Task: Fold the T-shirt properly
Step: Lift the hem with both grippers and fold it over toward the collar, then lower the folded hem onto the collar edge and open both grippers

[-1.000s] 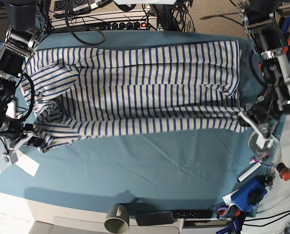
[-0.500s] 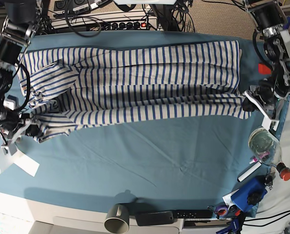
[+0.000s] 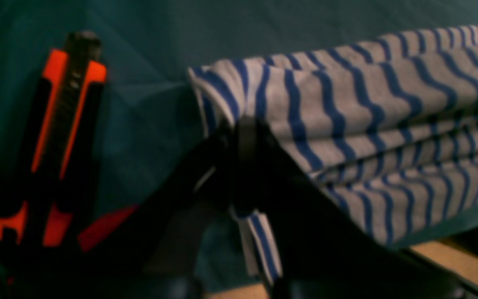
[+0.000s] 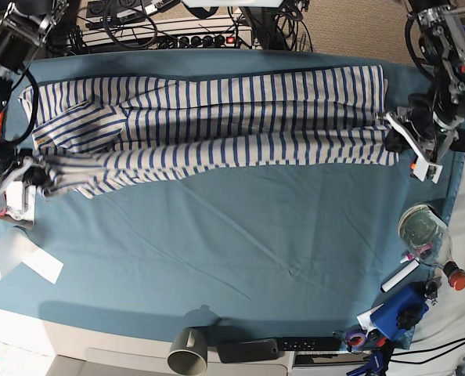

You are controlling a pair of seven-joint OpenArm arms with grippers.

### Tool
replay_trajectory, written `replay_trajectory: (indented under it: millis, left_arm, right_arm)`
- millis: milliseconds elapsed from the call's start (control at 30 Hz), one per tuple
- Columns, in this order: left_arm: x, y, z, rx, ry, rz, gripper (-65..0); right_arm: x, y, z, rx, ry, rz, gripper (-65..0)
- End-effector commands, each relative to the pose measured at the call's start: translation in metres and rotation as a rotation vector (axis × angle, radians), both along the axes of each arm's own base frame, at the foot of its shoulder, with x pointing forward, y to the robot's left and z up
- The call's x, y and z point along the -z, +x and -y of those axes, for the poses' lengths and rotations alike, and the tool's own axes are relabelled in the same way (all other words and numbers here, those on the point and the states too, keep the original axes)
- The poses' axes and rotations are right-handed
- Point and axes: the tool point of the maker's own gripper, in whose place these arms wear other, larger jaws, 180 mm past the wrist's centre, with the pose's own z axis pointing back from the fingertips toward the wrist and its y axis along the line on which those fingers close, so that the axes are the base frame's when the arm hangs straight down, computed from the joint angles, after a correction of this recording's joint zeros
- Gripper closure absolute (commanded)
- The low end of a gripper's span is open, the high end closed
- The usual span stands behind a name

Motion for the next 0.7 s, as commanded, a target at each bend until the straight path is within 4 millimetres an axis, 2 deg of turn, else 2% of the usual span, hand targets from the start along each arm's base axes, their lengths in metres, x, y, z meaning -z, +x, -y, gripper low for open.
replay_trajectory:
  millis: [0,233,433,667]
  left_arm:
    - [-0.008,0.001,-0.006,0.001,0.032,0.023,0.0]
    - [0.002,-0.016,0.006,-0.002,0.003,-0.010,0.0]
    - [0.005,-0.019,0.014,-0.011,-0.026,-0.016,0.0]
    - [0.014,-0.032,0.016,-0.012,-0.031,-0.058,0.0]
  right_arm:
    - [-0.016,0.004,0.011,0.007,-0.038,0.036,0.0]
    - [0.002,-0.014,0.011,0.005,-0.040,-0.029,0.0]
    - [0.009,-0.022,0.017,0.015,-0.073,-0.072,0.0]
    - [0.016,-0.032,0.031,0.052,-0.140,-0.129,0.0]
